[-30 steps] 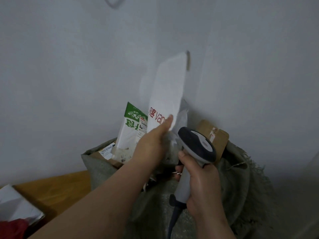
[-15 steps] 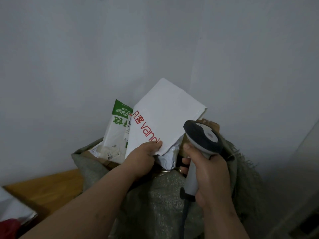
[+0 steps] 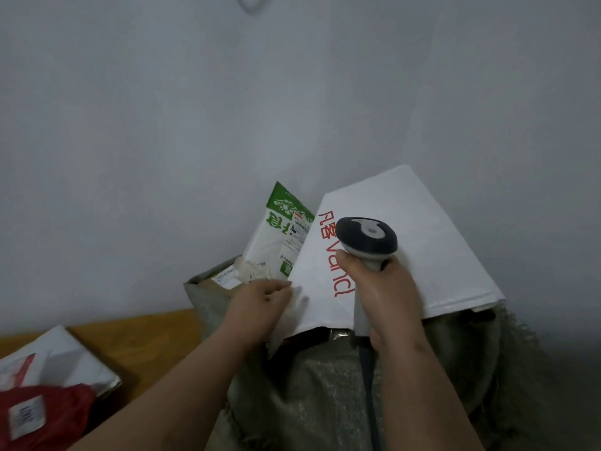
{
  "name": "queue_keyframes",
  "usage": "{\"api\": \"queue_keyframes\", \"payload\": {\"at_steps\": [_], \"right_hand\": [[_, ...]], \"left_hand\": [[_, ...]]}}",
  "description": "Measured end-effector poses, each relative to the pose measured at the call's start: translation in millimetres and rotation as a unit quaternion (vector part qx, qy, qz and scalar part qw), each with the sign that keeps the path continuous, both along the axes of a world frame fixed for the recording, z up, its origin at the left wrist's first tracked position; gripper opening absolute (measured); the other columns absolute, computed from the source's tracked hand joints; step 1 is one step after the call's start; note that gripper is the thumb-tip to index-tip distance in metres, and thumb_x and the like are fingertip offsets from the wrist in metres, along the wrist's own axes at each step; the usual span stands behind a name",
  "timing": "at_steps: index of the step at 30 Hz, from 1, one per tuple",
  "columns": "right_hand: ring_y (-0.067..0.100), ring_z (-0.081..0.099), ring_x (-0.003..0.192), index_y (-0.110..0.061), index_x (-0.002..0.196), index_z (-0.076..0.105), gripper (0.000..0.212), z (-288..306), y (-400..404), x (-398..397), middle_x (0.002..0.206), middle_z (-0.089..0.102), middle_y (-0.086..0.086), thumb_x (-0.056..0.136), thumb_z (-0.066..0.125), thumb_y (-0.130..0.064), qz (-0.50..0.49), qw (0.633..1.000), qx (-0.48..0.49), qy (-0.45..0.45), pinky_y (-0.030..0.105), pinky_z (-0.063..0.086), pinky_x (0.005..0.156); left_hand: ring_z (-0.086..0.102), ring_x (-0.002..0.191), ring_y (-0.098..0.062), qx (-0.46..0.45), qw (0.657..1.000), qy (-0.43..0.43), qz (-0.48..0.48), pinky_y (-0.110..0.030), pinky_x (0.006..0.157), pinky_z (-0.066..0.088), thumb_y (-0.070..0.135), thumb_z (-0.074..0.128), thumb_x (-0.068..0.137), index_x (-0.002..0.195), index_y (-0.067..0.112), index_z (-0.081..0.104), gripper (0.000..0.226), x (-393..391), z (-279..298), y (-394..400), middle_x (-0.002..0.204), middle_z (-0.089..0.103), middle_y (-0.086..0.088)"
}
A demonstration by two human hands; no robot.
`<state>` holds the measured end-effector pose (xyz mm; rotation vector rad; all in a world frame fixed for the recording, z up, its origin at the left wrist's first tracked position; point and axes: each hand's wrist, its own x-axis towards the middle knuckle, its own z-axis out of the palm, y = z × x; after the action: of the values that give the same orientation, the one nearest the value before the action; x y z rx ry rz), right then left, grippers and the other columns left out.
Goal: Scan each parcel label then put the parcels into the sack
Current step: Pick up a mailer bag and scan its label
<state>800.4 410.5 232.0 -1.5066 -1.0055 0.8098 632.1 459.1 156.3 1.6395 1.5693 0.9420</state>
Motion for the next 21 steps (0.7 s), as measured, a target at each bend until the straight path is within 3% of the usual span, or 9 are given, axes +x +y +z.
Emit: {"api": "queue_keyframes", "payload": {"at_steps": [2, 5, 8, 11, 14, 17, 19, 21], "right_hand": [[0.022, 0.071, 0.097, -0.020, 0.103, 0.069, 0.039, -1.9, 1.9, -4.5, 0.105, 0.075, 0.005, 0.076, 0.081, -0.046, 0.008, 1.000, -0.003, -0.012, 0.049, 0.052, 0.100], [0.025, 0.058, 0.125, -0.022, 0.122, 0.067, 0.055, -2.8, 3.5, -10.6, 0.137, 0.062, 0.003, 0.076, 0.081, -0.047, 0.012, 0.999, -0.001, -0.030, 0.050, 0.044, 0.110], [0.021, 0.063, 0.115, -0.022, 0.119, 0.068, 0.049, -4.6, 3.7, -9.5, 0.125, 0.068, -0.003, 0.076, 0.081, -0.043, 0.014, 1.000, 0.006, -0.026, 0.047, 0.048, 0.105], [0.016, 0.067, 0.104, -0.025, 0.116, 0.069, 0.044, -7.7, 3.3, -7.3, 0.107, 0.074, -0.009, 0.077, 0.083, -0.039, 0.021, 1.000, 0.005, -0.016, 0.045, 0.052, 0.100], [0.017, 0.069, 0.101, -0.024, 0.112, 0.071, 0.038, -9.1, 5.3, -4.1, 0.102, 0.076, -0.007, 0.078, 0.083, -0.034, 0.029, 1.000, 0.000, -0.006, 0.046, 0.053, 0.099], [0.021, 0.072, 0.095, -0.022, 0.110, 0.072, 0.035, -11.1, 7.9, 1.4, 0.096, 0.077, -0.001, 0.079, 0.084, -0.030, 0.036, 0.999, -0.005, 0.006, 0.048, 0.055, 0.096], [0.020, 0.072, 0.093, -0.022, 0.108, 0.072, 0.032, -12.9, 9.5, 4.6, 0.094, 0.077, -0.001, 0.079, 0.084, -0.030, 0.035, 0.999, -0.001, 0.012, 0.047, 0.056, 0.095], [0.016, 0.070, 0.095, -0.024, 0.106, 0.071, 0.031, -14.3, 9.8, 5.8, 0.095, 0.077, -0.005, 0.079, 0.084, -0.031, 0.033, 0.999, 0.006, 0.005, 0.043, 0.055, 0.096]], "left_hand": [[0.062, 0.103, -0.018, 0.014, 0.986, 0.007, 0.163, -0.033, 0.092, 0.052, 0.037, 0.061, 0.094, 0.126, 0.026, 0.067, 0.035, -25.4, -16.4, 6.8, 0.124, 0.068, -0.002], [0.052, 0.122, -0.038, -0.076, 0.950, 0.008, 0.304, -0.051, 0.101, 0.047, 0.049, 0.066, 0.086, 0.140, 0.022, 0.050, 0.062, -62.9, -52.1, 20.0, 0.136, 0.053, -0.015], [0.043, 0.132, -0.045, -0.201, 0.898, -0.198, 0.339, -0.060, 0.101, 0.043, 0.057, 0.075, 0.078, 0.153, 0.015, 0.029, 0.097, -78.1, -75.9, 28.0, 0.151, 0.039, -0.018], [0.052, 0.118, -0.043, -0.289, 0.837, -0.337, 0.319, -0.058, 0.092, 0.045, 0.071, 0.073, 0.070, 0.144, 0.006, 0.039, 0.104, -80.4, -77.2, 39.7, 0.139, 0.050, -0.017], [0.058, 0.096, -0.038, -0.301, 0.818, -0.390, 0.296, -0.053, 0.086, 0.049, 0.068, 0.073, 0.073, 0.120, 0.005, 0.054, 0.081, -83.1, -71.2, 59.0, 0.113, 0.062, -0.018], [0.058, 0.096, -0.034, -0.292, 0.812, -0.374, 0.338, -0.046, 0.085, 0.050, 0.031, 0.078, 0.084, 0.113, 0.005, 0.056, 0.044, -88.6, -69.7, 75.7, 0.115, 0.061, -0.017], [0.054, 0.083, -0.030, -0.279, 0.826, -0.328, 0.363, -0.044, 0.082, 0.049, 0.014, 0.070, 0.089, 0.107, 0.004, 0.057, 0.024, -89.0, -70.0, 80.4, 0.098, 0.058, -0.015], [0.052, 0.075, -0.025, -0.224, 0.868, -0.266, 0.355, -0.043, 0.083, 0.048, 0.005, 0.055, 0.097, 0.105, 0.007, 0.055, 0.009, -87.5, -66.9, 84.5, 0.087, 0.053, -0.012]]}}
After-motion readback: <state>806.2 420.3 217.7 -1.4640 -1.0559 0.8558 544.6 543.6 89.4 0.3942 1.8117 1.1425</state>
